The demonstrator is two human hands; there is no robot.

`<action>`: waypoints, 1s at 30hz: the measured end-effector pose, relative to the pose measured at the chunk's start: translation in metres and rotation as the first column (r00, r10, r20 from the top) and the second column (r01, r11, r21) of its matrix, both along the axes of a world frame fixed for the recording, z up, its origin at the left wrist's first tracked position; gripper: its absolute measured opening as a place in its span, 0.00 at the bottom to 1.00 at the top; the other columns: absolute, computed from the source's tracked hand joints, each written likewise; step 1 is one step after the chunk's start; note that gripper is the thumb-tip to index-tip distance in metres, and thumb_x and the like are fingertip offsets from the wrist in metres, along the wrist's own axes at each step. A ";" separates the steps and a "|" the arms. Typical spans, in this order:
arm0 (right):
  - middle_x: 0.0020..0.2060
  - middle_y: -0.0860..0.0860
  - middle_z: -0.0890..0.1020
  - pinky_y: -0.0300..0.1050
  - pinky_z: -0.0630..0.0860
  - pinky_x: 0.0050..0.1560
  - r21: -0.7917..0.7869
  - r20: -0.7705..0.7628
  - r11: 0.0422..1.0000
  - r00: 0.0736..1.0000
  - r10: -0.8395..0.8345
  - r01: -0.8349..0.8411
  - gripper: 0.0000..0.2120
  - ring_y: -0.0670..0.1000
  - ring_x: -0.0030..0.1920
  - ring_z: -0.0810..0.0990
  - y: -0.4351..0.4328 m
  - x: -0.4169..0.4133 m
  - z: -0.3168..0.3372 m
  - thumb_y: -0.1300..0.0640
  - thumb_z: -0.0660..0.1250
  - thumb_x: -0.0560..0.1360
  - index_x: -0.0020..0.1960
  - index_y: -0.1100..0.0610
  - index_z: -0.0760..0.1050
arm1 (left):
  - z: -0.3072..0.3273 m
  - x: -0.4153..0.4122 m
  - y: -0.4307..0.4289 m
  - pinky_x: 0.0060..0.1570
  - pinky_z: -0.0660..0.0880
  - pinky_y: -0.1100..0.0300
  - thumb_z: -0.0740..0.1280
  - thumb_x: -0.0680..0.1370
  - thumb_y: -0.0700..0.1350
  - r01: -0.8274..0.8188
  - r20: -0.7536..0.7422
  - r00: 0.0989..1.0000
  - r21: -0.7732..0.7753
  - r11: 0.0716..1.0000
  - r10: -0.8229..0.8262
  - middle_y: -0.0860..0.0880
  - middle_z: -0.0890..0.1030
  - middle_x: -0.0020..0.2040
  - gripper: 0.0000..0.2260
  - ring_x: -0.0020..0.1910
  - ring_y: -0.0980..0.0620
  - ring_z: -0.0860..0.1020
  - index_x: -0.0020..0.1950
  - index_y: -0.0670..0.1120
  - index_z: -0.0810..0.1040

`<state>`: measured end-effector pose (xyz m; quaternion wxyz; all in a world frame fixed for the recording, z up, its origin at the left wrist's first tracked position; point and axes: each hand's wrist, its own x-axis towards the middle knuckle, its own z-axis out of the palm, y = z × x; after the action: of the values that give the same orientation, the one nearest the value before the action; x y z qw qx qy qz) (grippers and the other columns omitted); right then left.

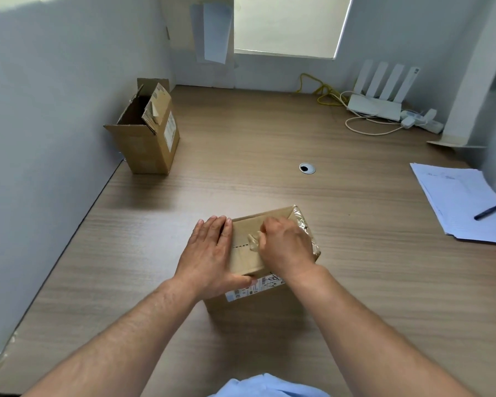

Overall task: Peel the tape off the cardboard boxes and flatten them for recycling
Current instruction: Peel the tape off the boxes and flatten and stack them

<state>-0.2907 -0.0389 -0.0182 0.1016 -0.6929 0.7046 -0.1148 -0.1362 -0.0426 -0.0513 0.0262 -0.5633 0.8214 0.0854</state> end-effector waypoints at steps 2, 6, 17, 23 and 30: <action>0.59 0.55 0.76 0.47 0.70 0.56 0.002 -0.062 1.000 0.998 0.016 -0.016 0.21 0.56 0.61 0.72 0.002 0.005 0.002 0.43 0.57 0.79 0.61 0.58 0.73 | 0.000 0.001 -0.003 0.74 0.32 0.55 0.44 0.54 0.79 0.001 -0.021 1.000 -0.015 1.000 -0.001 0.48 0.45 0.79 0.61 0.78 0.50 0.40 0.79 0.43 0.39; 0.60 0.57 0.74 0.49 0.71 0.54 -0.015 -0.170 1.000 0.985 0.011 -0.014 0.21 0.57 0.61 0.72 0.003 0.017 -0.005 0.47 0.61 0.78 0.64 0.59 0.68 | 0.000 0.003 -0.007 0.73 0.35 0.56 0.53 0.58 0.78 0.010 -0.057 0.998 -0.037 0.999 -0.012 0.49 0.49 0.77 0.59 0.77 0.50 0.45 0.79 0.44 0.42; 0.50 0.53 0.81 0.43 0.72 0.46 0.054 0.384 0.938 0.860 -0.335 0.342 0.06 0.56 0.51 0.79 -0.009 -0.026 0.000 0.60 0.61 0.78 0.55 0.57 0.73 | 0.009 0.008 -0.018 0.75 0.43 0.54 0.69 0.61 0.73 0.044 -0.076 0.996 0.046 0.998 -0.041 0.49 0.53 0.74 0.59 0.75 0.48 0.49 0.79 0.47 0.43; 0.54 0.55 0.77 0.45 0.70 0.45 0.036 0.159 0.973 0.960 -0.229 0.226 0.16 0.56 0.54 0.77 -0.007 -0.031 -0.002 0.50 0.54 0.81 0.58 0.57 0.75 | 0.011 0.008 -0.017 0.75 0.45 0.55 0.65 0.59 0.77 0.093 -0.032 0.995 -0.021 0.995 -0.094 0.50 0.55 0.75 0.60 0.74 0.49 0.52 0.79 0.47 0.46; 0.59 0.55 0.71 0.47 0.72 0.54 0.003 -0.075 0.993 0.991 -0.115 0.115 0.21 0.54 0.58 0.74 -0.002 -0.026 -0.007 0.45 0.61 0.78 0.65 0.58 0.68 | 0.016 0.015 -0.029 0.75 0.47 0.55 0.51 0.44 0.86 0.115 -0.065 0.992 0.147 0.982 -0.106 0.50 0.53 0.75 0.71 0.75 0.50 0.51 0.79 0.47 0.45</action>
<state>-0.3166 -0.0409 -0.0249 0.0708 -0.6546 0.7471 -0.0917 -0.1216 -0.0719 -0.0350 0.0497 -0.5105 0.8431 0.1616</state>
